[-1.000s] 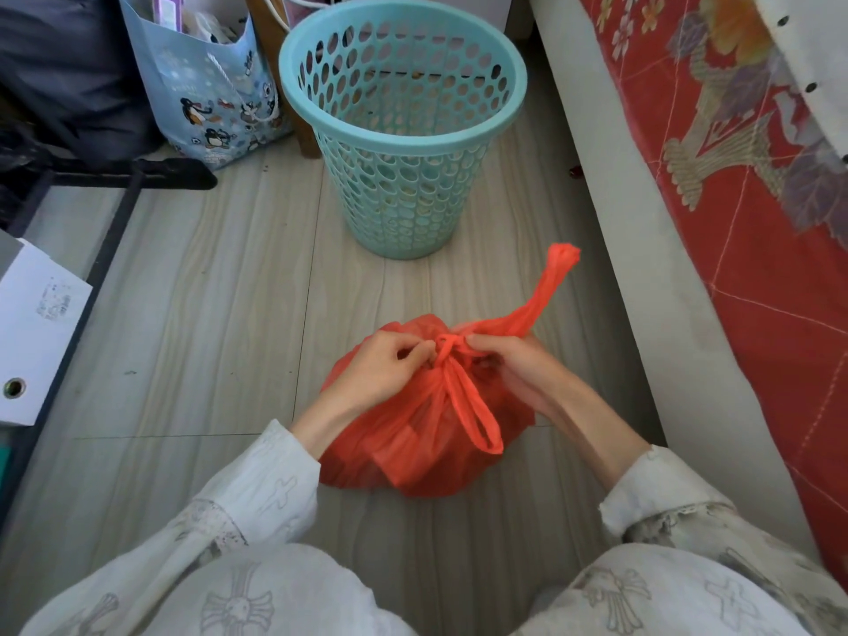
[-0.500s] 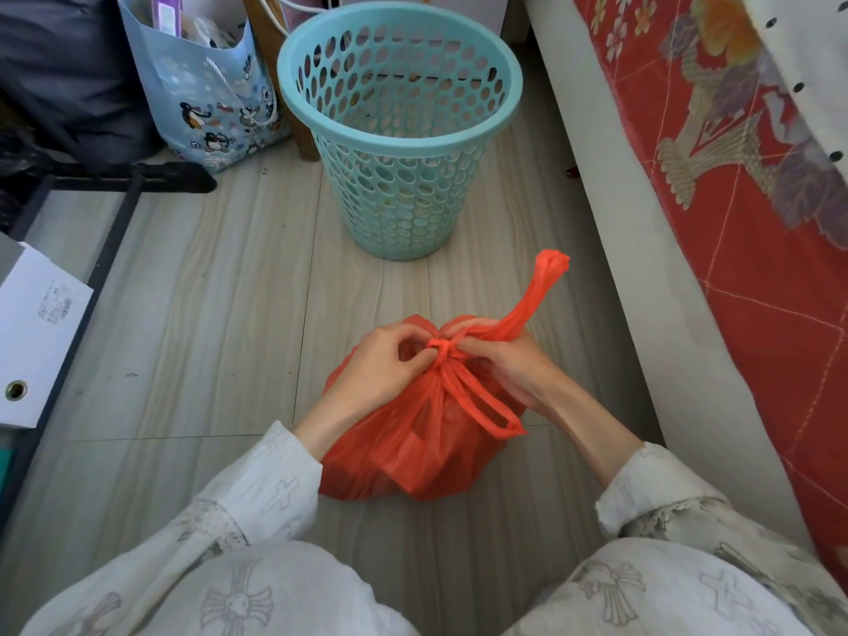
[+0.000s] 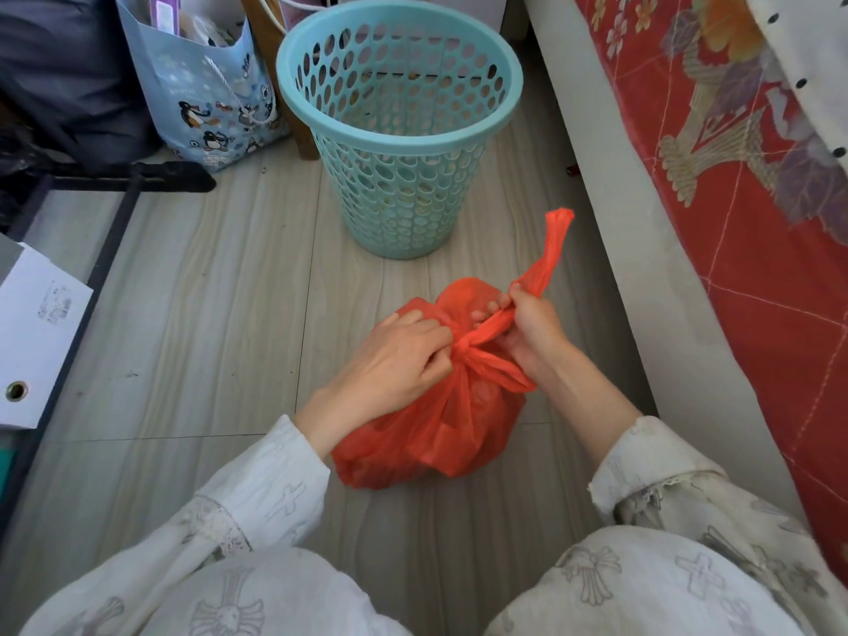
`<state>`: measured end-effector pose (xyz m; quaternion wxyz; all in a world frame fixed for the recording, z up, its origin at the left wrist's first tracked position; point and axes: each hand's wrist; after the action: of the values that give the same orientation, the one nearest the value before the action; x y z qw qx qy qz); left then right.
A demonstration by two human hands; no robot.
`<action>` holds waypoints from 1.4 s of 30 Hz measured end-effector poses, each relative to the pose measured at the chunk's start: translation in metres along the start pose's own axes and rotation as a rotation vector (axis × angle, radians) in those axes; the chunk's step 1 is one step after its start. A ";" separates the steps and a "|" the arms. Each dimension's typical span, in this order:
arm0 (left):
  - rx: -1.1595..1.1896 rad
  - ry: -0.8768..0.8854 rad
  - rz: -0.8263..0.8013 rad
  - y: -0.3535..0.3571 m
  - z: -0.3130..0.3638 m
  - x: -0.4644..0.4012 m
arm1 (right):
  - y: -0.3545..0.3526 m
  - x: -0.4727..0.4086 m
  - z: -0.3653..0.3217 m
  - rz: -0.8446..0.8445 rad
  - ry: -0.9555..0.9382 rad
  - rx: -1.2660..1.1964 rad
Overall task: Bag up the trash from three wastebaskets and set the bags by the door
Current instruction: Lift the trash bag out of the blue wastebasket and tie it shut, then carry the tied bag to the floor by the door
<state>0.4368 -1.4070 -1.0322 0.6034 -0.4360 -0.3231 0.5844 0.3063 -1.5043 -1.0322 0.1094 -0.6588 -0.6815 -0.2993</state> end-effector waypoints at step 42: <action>0.586 -0.829 -0.474 -0.174 0.057 0.015 | 0.056 0.149 -0.099 -0.327 0.177 1.010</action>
<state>0.4610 -1.3726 -0.8539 0.6368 0.1008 -0.4464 0.6206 0.3198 -1.4377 -0.8574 0.4217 -0.3817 -0.8225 -0.0020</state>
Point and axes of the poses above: each hand's wrist, its own x-axis away from the middle knuckle, its own y-axis out of the palm, z = x × y, and after that the axes turned 6 degrees about -y, right-handed
